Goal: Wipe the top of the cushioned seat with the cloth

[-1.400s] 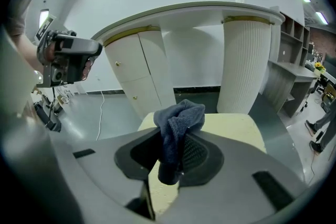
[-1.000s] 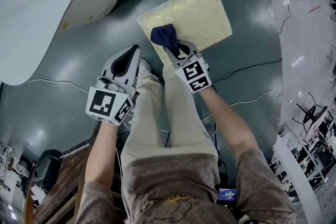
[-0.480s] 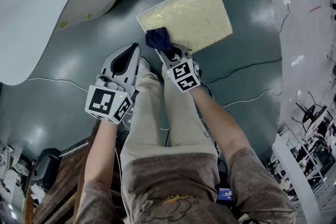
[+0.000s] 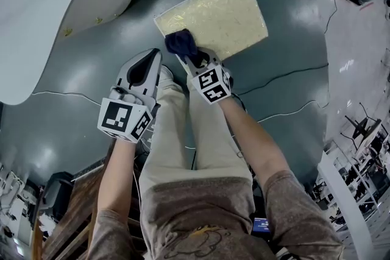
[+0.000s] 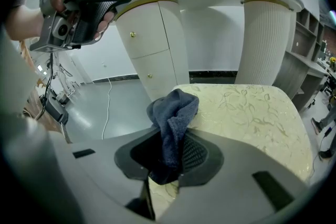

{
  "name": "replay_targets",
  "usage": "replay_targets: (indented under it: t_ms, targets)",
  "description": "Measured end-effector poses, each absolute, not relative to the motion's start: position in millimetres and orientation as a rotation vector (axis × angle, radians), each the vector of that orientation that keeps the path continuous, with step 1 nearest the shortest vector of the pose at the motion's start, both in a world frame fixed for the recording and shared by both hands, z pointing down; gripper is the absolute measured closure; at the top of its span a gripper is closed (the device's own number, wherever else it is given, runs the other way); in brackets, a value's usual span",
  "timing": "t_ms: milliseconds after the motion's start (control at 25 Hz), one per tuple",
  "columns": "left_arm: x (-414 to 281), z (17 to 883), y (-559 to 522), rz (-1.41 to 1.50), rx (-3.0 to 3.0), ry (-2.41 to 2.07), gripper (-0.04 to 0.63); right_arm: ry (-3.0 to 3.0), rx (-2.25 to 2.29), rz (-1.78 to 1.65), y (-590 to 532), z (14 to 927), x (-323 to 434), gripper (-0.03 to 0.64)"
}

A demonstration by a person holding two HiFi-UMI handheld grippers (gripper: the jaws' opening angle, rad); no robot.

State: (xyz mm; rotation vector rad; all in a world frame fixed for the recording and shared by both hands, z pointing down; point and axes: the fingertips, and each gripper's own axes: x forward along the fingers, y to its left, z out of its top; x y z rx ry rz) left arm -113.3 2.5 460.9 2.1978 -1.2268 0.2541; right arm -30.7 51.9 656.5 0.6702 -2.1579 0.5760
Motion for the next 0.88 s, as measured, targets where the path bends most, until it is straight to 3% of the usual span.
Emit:
replay_targets:
  t_ms: [880]
  targets:
    - [-72.6, 463.2, -26.3, 0.260, 2.216, -1.171, 0.580, -2.109, 0.805, 0.538, -17.3, 655.5, 62.1, 0.525]
